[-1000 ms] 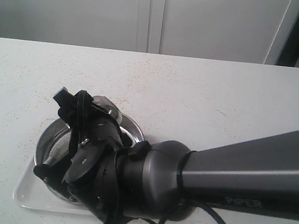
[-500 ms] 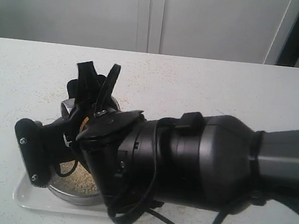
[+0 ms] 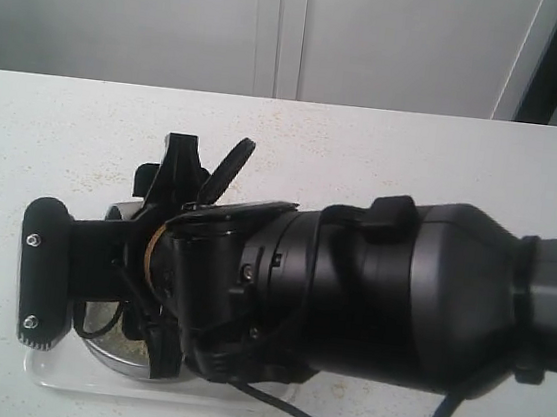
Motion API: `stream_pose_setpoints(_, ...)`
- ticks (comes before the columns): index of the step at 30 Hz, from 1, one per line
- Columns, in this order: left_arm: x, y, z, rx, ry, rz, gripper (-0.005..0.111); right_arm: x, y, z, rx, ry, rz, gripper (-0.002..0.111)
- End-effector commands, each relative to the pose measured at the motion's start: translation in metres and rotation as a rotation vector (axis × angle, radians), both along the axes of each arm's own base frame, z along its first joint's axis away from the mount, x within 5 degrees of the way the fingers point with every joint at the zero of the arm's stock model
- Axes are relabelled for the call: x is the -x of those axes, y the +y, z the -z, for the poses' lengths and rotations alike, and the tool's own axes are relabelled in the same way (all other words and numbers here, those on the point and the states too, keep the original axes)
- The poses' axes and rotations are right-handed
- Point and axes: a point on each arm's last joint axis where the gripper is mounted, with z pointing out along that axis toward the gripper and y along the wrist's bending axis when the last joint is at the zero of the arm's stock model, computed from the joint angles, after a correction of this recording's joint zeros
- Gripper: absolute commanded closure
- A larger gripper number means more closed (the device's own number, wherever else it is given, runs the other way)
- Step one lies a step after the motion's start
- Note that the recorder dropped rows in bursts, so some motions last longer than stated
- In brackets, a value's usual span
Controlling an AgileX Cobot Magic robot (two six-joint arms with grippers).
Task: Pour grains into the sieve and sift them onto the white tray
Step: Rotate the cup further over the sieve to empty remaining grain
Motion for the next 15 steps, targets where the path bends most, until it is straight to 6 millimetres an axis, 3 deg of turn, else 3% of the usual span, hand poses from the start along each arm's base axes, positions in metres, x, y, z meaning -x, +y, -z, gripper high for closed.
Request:
stream_pose_setpoints(1,0.000,0.000,0.001,0.018,0.000,-0.005,0.107,-0.007,-0.005,-0.004,-0.064,0.046,0.029,0.108)
stream_pose_setpoints(15,0.000,0.000,0.001,0.018,0.000,-0.005,0.107,-0.030,-0.026,-0.028,-0.333,0.192,0.142,0.108)
